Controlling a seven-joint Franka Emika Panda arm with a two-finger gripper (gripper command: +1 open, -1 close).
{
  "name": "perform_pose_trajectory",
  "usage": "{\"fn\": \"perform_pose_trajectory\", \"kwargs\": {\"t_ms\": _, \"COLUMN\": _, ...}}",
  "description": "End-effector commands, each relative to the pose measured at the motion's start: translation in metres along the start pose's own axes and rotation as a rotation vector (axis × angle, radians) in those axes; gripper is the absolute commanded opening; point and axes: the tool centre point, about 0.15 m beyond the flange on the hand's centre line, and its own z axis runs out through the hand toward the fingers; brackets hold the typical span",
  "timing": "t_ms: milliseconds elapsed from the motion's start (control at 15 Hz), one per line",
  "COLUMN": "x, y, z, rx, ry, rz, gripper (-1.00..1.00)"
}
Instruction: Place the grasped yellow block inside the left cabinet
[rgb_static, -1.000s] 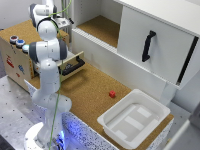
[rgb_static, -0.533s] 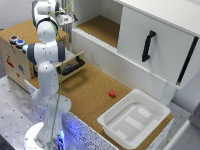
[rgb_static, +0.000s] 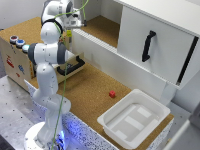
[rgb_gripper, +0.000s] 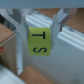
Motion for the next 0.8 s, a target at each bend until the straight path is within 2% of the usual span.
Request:
{"fn": "perform_pose_trajectory", "kwargs": {"t_ms": 0, "x": 0.047, "y": 0.051, "z": 0.009, "rx": -0.114, "ry": -0.024, "rz": 0.276, "gripper": -1.0}}
{"fn": "perform_pose_trajectory", "kwargs": {"t_ms": 133, "x": 0.052, "y": 0.079, "z": 0.012, "rx": -0.083, "ry": 0.011, "rz": 0.423, "gripper": -1.0}}
{"fn": "perform_pose_trajectory", "kwargs": {"t_ms": 200, "x": 0.055, "y": 0.091, "z": 0.016, "rx": -0.031, "ry": 0.034, "rz": 0.49, "gripper": -1.0}}
{"fn": "perform_pose_trajectory", "kwargs": {"t_ms": 267, "x": 0.059, "y": 0.102, "z": 0.022, "rx": -0.016, "ry": 0.042, "rz": 0.53, "gripper": -1.0}}
{"fn": "perform_pose_trajectory", "kwargs": {"t_ms": 733, "x": 0.109, "y": 0.167, "z": 0.044, "rx": -0.034, "ry": 0.048, "rz": 0.624, "gripper": -1.0}}
